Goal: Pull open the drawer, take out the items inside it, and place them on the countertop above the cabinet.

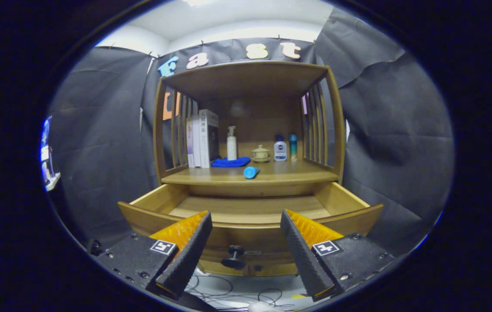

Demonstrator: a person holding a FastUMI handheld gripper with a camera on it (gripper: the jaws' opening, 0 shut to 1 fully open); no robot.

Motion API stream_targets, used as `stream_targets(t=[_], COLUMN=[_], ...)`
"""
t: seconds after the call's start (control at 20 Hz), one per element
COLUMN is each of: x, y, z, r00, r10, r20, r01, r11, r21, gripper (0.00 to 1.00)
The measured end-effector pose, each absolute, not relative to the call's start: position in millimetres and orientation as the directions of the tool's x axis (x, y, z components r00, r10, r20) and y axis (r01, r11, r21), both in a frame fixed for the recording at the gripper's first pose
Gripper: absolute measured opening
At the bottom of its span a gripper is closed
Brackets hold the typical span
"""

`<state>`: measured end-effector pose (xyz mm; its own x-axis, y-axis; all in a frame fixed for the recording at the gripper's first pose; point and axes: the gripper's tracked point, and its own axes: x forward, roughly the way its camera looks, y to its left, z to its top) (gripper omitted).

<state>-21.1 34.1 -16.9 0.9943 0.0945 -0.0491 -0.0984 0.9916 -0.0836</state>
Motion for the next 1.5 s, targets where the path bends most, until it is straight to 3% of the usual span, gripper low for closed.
stream_targets(t=[0.4,0.7,1.05,1.5], x=[-8.5,9.8,22.8,95.4], y=[57.9,52.2,56.3,64.5], z=[-54.6,-86.7,-81.1,-66.6], r00=[0.996,0.995,0.998,0.998], r10=[0.084,0.041,0.012,0.001], r20=[-0.027,-0.092,-0.063,-0.070], r01=[-0.085,-0.049,-0.017,-0.008], r11=[0.994,0.995,0.995,0.996], r21=[-0.062,-0.087,-0.095,-0.087], gripper=[1.00,1.00,1.00,0.99])
